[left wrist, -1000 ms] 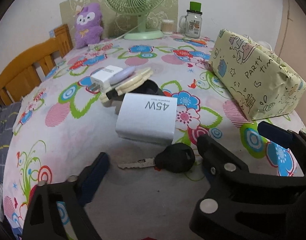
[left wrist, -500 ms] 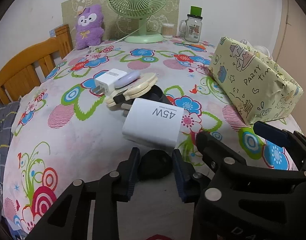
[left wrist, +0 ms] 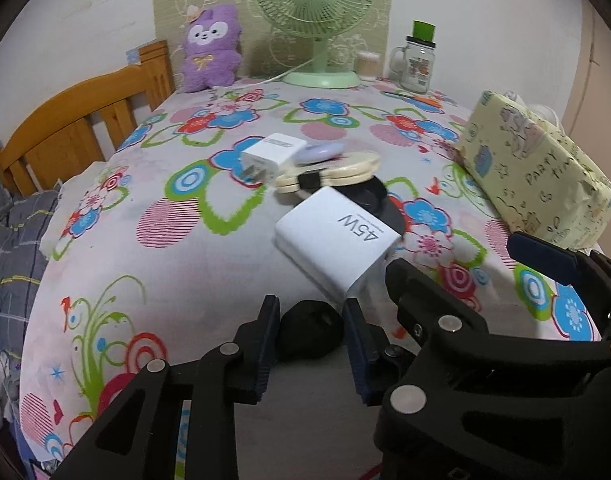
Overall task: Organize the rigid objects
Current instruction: 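Move the left tool toward the black car key while the right tool approaches the white charger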
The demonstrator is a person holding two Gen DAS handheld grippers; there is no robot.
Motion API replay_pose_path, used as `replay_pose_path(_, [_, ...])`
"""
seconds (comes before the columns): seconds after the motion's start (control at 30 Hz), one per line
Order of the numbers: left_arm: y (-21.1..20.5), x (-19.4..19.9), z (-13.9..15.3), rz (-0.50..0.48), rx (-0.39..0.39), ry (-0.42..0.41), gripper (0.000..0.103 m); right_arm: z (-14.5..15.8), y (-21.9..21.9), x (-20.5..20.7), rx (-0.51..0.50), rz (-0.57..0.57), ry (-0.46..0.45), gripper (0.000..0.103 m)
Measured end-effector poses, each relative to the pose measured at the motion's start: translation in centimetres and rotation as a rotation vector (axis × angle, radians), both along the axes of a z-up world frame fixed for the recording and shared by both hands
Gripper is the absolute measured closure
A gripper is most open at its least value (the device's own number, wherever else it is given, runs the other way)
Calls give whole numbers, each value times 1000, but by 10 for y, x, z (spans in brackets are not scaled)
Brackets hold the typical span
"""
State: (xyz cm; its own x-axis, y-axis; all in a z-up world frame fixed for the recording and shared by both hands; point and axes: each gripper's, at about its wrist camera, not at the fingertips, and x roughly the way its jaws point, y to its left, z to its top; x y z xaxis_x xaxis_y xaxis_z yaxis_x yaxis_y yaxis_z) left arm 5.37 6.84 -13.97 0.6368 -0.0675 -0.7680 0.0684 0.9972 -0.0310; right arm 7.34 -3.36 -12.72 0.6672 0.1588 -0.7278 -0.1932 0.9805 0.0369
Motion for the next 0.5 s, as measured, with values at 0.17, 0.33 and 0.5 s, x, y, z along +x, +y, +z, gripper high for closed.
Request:
replay_pose_path(0.17, [11, 6, 0, 21, 8, -1, 70, -1, 15, 9, -3, 24, 2, 7])
replay_pose_path(0.33, [20, 13, -1, 32, 9, 5, 69, -1, 26, 18, -17, 39, 1, 7])
replay_pose_path(0.5, [28, 20, 0, 36, -2, 14, 69, 0, 40, 27, -30, 58, 0, 7])
